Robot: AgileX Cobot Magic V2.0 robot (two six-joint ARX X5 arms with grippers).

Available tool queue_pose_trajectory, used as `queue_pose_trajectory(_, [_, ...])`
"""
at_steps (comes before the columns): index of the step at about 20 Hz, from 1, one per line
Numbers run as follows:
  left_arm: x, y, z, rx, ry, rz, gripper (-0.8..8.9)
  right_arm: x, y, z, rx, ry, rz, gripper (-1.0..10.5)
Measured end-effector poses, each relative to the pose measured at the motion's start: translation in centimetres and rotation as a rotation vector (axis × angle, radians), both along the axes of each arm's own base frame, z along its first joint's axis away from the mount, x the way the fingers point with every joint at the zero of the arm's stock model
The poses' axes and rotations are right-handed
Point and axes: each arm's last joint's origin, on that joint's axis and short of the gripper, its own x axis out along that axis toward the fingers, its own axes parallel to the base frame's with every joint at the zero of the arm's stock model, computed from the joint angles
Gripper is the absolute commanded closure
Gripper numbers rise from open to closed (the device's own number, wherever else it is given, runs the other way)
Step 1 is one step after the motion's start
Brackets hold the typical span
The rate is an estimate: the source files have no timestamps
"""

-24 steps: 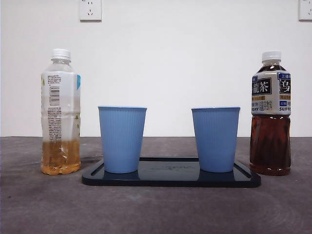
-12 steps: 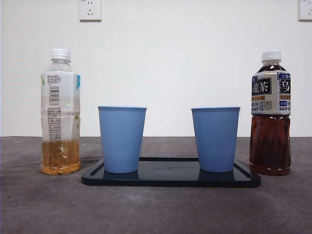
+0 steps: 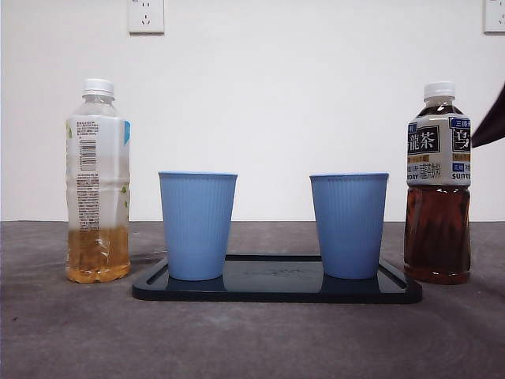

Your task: Pour the drink into the cup

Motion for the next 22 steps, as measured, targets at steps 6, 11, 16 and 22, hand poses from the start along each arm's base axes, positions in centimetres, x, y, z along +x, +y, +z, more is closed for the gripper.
queue_pose_trajectory(6, [0.0,0.0,0.0,0.000,0.002,0.000,3.12,2.9,0.7,-1.3,-0.073,-0.027,-0.002,5.2])
queue_pose_trajectory(11, [0.0,0.0,0.0,0.000,0.002,0.000,3.12,4.8,1.0,-1.9,-0.076,-0.092,0.000,5.2])
queue_pose_trajectory(16, [0.0,0.0,0.0,0.000,0.002,0.000,3.12,6.2,1.3,-2.8,-0.070,-0.134,-0.001,5.2])
queue_pose_trajectory(22, [0.0,0.0,0.0,0.000,0.002,0.000,3.13,7.6,1.5,-3.9,-0.073,-0.165,-0.027,5.2])
